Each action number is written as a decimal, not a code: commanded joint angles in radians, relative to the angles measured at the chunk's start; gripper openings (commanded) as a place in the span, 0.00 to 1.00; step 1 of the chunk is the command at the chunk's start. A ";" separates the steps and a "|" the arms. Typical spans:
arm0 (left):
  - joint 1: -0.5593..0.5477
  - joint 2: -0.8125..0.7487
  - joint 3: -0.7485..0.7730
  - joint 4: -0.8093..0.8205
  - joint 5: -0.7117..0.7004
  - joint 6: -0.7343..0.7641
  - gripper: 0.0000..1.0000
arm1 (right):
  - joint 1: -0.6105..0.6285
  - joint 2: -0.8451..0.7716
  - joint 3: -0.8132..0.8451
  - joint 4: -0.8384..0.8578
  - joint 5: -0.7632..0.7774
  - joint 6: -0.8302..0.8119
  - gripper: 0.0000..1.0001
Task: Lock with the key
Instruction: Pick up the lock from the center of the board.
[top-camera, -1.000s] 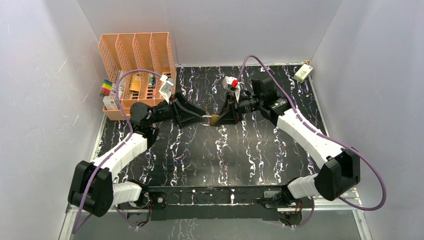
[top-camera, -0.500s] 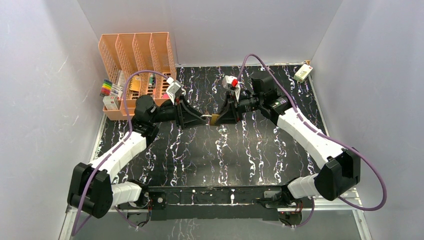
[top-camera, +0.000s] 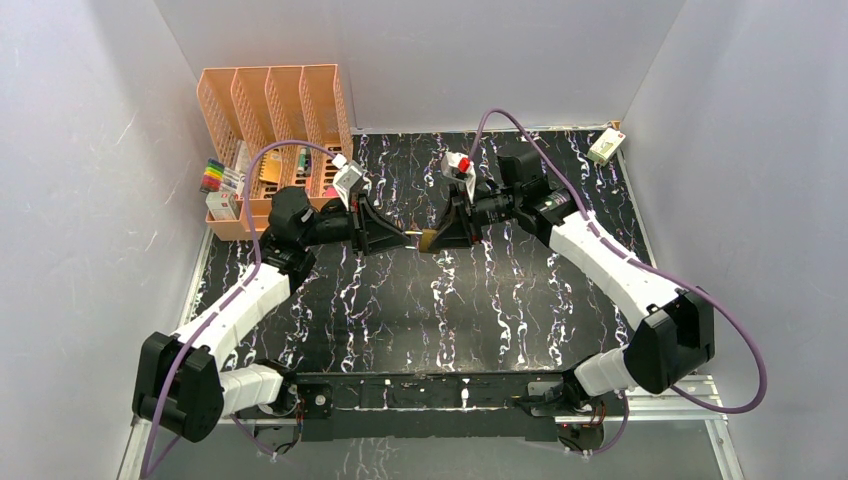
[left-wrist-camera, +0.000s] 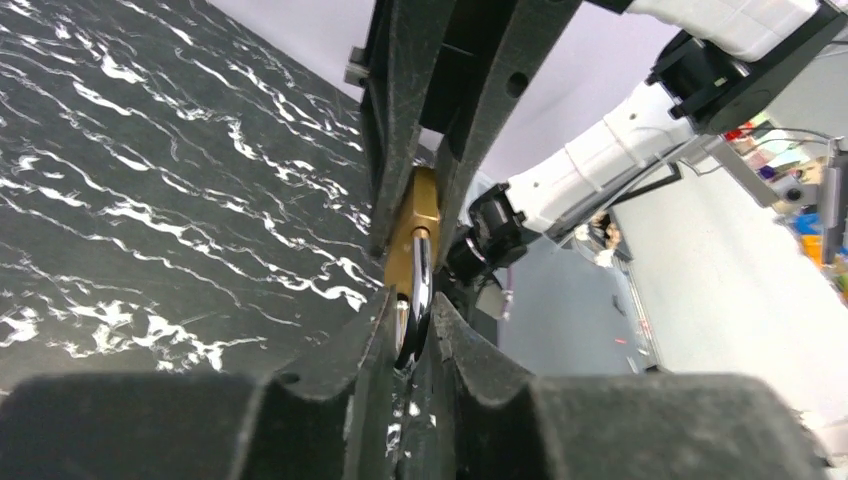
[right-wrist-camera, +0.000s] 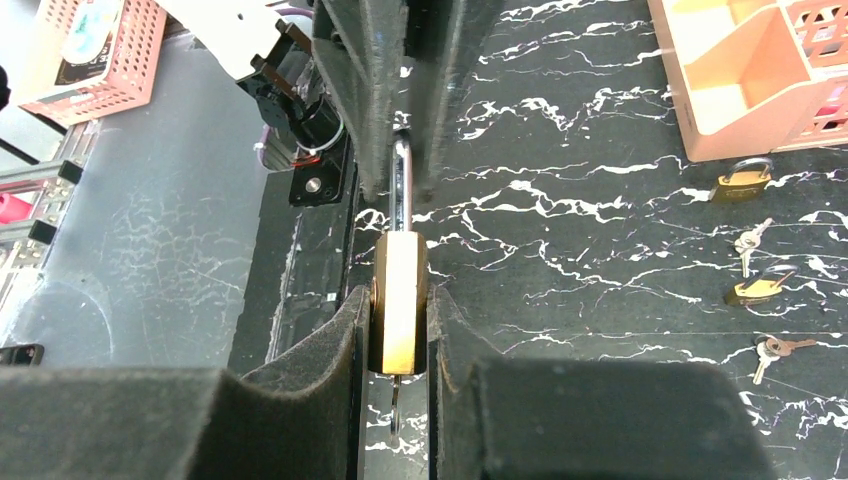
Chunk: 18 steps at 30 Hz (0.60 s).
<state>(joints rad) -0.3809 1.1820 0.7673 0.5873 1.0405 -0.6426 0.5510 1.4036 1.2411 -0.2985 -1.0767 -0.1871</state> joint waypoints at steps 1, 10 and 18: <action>0.004 -0.006 0.040 0.013 0.058 0.009 0.00 | -0.001 -0.008 0.070 0.024 -0.045 0.000 0.00; 0.004 -0.096 -0.029 0.226 -0.126 -0.043 0.00 | -0.055 -0.167 -0.080 0.423 -0.018 0.171 0.67; 0.004 -0.149 -0.056 0.437 -0.202 -0.145 0.00 | -0.102 -0.181 -0.298 1.081 -0.029 0.531 0.67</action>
<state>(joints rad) -0.3794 1.0912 0.6956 0.8761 0.8761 -0.7578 0.4519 1.2266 0.9813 0.4881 -1.1435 0.2157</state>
